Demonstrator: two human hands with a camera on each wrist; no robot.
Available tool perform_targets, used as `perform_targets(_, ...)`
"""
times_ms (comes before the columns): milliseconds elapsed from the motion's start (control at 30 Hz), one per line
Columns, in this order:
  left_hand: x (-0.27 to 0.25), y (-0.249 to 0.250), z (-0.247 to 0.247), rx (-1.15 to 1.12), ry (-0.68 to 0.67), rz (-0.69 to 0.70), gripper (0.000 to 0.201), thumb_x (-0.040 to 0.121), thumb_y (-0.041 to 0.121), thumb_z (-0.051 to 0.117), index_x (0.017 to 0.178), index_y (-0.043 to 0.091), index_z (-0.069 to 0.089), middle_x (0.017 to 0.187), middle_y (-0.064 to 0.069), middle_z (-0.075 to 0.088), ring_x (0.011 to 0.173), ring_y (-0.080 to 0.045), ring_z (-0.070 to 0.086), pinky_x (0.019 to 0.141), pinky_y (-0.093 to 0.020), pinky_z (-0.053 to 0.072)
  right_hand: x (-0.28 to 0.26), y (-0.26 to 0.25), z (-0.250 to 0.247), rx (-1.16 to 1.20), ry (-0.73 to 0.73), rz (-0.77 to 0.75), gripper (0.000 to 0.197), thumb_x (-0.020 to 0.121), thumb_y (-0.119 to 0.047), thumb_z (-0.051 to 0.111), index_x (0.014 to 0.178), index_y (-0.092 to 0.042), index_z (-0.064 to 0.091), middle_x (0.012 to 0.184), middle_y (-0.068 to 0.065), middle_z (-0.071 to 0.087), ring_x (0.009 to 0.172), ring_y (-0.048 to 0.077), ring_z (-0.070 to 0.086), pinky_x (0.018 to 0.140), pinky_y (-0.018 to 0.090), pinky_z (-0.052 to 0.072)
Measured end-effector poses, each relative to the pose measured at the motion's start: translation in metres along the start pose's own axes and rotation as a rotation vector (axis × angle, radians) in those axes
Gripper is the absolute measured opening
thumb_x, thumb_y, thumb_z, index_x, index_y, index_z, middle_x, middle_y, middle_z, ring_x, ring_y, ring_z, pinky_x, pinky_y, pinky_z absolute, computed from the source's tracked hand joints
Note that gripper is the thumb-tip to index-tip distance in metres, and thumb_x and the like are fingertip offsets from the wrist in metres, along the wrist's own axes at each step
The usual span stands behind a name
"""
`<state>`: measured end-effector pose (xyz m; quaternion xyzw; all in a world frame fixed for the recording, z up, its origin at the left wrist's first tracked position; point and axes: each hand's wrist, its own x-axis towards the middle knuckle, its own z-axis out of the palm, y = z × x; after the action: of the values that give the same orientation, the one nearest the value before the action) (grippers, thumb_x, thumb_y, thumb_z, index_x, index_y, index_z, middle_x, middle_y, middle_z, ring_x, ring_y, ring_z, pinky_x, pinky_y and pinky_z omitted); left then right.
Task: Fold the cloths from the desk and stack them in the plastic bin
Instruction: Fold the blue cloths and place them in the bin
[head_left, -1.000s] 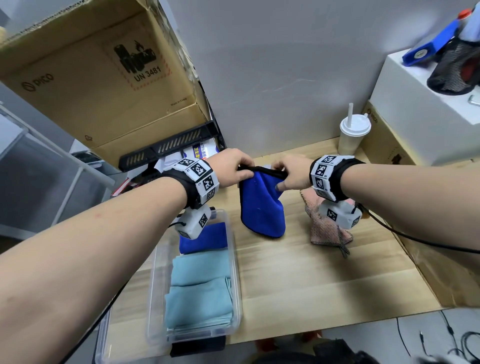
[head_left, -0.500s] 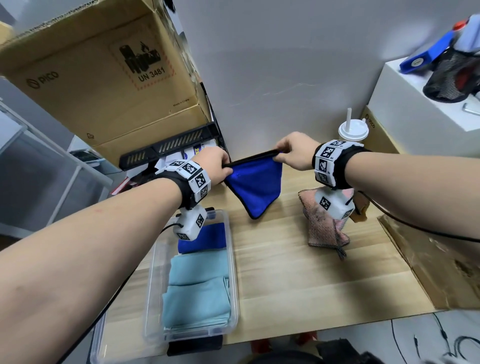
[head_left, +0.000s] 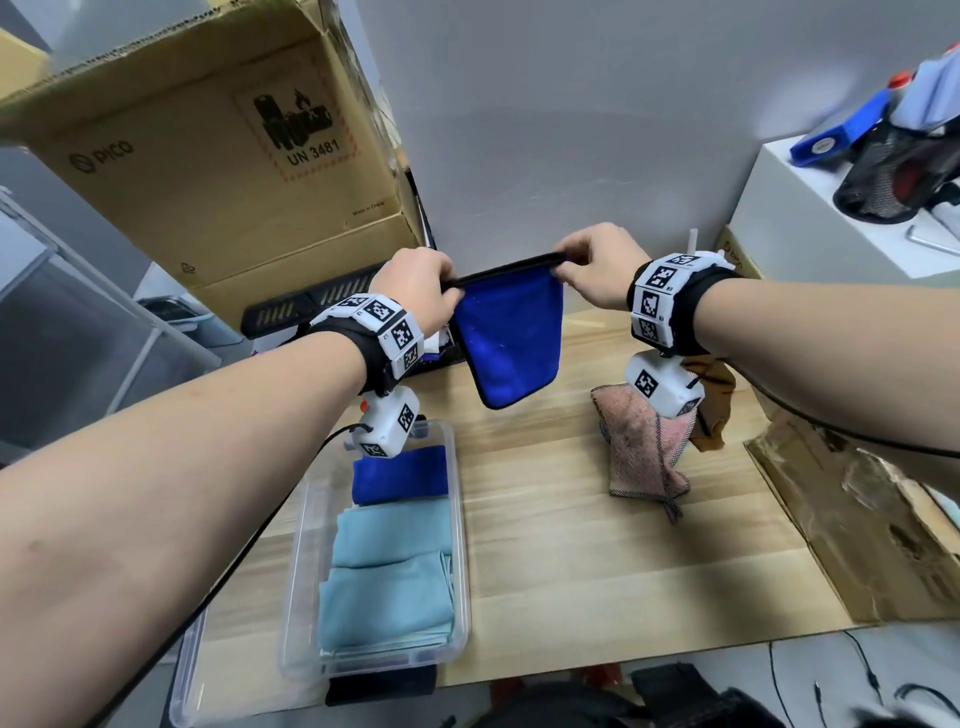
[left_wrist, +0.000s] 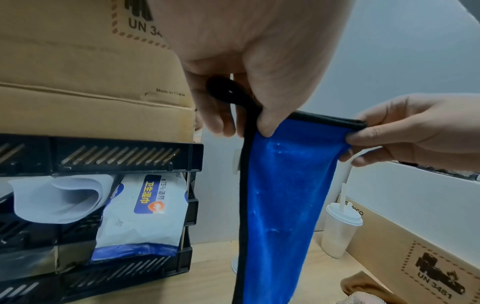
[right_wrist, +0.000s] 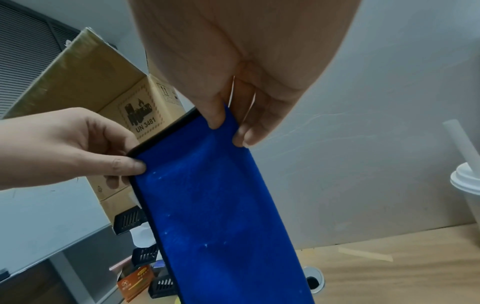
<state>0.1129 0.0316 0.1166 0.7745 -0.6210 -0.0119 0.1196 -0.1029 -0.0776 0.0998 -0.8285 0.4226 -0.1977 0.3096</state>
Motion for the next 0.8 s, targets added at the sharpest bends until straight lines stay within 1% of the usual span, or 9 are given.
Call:
perform_targets(100, -0.001, 0.001, -0.003, 0.004, 0.028, 0.049, 0.011, 0.086, 0.028, 0.063, 0.081, 0.019, 0.067, 0.074, 0.002, 0.062, 0.077, -0.025, 0.059, 0.069, -0.031, 0.049, -0.002, 0.000, -0.002, 0.043, 0.055, -0.014, 0.014, 0.088, -0.017, 0.060, 0.089, -0.019, 0.074, 0.080, 0.003, 0.071, 0.074, 0.019, 0.060, 0.074, 0.027, 0.050)
perform_targets(200, -0.008, -0.002, 0.006, 0.015, -0.079, 0.080, 0.013, 0.083, 0.029, 0.066, 0.078, 0.017, 0.067, 0.076, 0.000, 0.066, 0.076, -0.024, 0.060, 0.071, -0.033, 0.052, -0.011, 0.008, 0.004, 0.042, -0.006, 0.007, 0.011, 0.087, -0.017, 0.062, 0.087, -0.017, 0.073, 0.078, 0.004, 0.069, 0.070, 0.015, 0.054, 0.071, 0.026, 0.046)
perform_targets(300, -0.024, -0.001, 0.027, 0.024, -0.328, 0.088, 0.017, 0.079, 0.028, 0.072, 0.067, 0.019, 0.063, 0.071, -0.001, 0.065, 0.070, -0.022, 0.060, 0.068, -0.031, 0.053, -0.026, 0.026, 0.021, -0.055, -0.185, 0.062, 0.008, 0.085, -0.018, 0.067, 0.086, -0.015, 0.073, 0.075, 0.005, 0.065, 0.070, 0.017, 0.053, 0.070, 0.027, 0.045)
perform_targets(367, -0.039, 0.003, 0.044, 0.046, -0.522, 0.073, 0.015, 0.078, 0.026, 0.076, 0.069, 0.016, 0.068, 0.063, 0.001, 0.063, 0.061, -0.017, 0.059, 0.062, -0.026, 0.050, -0.041, 0.037, 0.037, -0.142, -0.372, 0.107, 0.005, 0.085, -0.018, 0.069, 0.081, -0.020, 0.072, 0.073, 0.002, 0.064, 0.072, 0.019, 0.054, 0.069, 0.027, 0.045)
perform_targets(433, -0.056, 0.007, 0.067, 0.040, -0.692, 0.053, 0.013, 0.078, 0.025, 0.077, 0.076, 0.014, 0.072, 0.058, 0.004, 0.063, 0.053, -0.013, 0.059, 0.056, -0.021, 0.046, -0.058, 0.048, 0.053, -0.196, -0.535, 0.146, 0.010, 0.084, -0.018, 0.069, 0.078, -0.025, 0.069, 0.064, -0.003, 0.058, 0.066, 0.016, 0.051, 0.061, 0.024, 0.041)
perform_targets(500, -0.074, 0.010, 0.091, 0.022, -0.843, 0.038, 0.012, 0.078, 0.023, 0.077, 0.081, 0.012, 0.074, 0.054, 0.004, 0.063, 0.052, -0.013, 0.060, 0.054, -0.019, 0.046, -0.074, 0.060, 0.070, -0.248, -0.648, 0.200, 0.004, 0.085, -0.022, 0.069, 0.086, -0.022, 0.073, 0.060, -0.009, 0.054, 0.060, 0.011, 0.048, 0.055, 0.022, 0.037)
perform_targets(600, -0.100, 0.018, 0.123, 0.011, -1.010, 0.034, 0.008, 0.079, 0.019, 0.075, 0.075, 0.013, 0.072, 0.041, 0.010, 0.056, 0.047, -0.010, 0.056, 0.054, -0.019, 0.046, -0.094, 0.084, 0.095, -0.261, -0.755, 0.261, 0.018, 0.083, -0.027, 0.072, 0.094, -0.013, 0.075, 0.061, -0.014, 0.055, 0.062, 0.009, 0.051, 0.062, 0.023, 0.040)
perform_targets(700, -0.121, 0.026, 0.151, 0.056, -1.041, 0.061, 0.023, 0.080, 0.018, 0.074, 0.063, 0.017, 0.059, 0.053, 0.006, 0.055, 0.052, -0.013, 0.051, 0.053, -0.022, 0.040, -0.107, 0.105, 0.116, -0.220, -0.831, 0.295, 0.019, 0.079, -0.023, 0.072, 0.090, -0.007, 0.072, 0.064, -0.005, 0.058, 0.066, 0.014, 0.052, 0.065, 0.025, 0.042)
perform_targets(800, -0.129, 0.029, 0.172, 0.123, -1.010, 0.012, 0.019, 0.082, 0.017, 0.071, 0.069, 0.016, 0.056, 0.072, -0.003, 0.061, 0.072, -0.023, 0.059, 0.063, -0.026, 0.045, -0.113, 0.115, 0.126, -0.214, -0.811, 0.313, 0.011, 0.079, -0.021, 0.071, 0.074, -0.011, 0.070, 0.059, -0.005, 0.058, 0.061, 0.014, 0.054, 0.062, 0.024, 0.044)
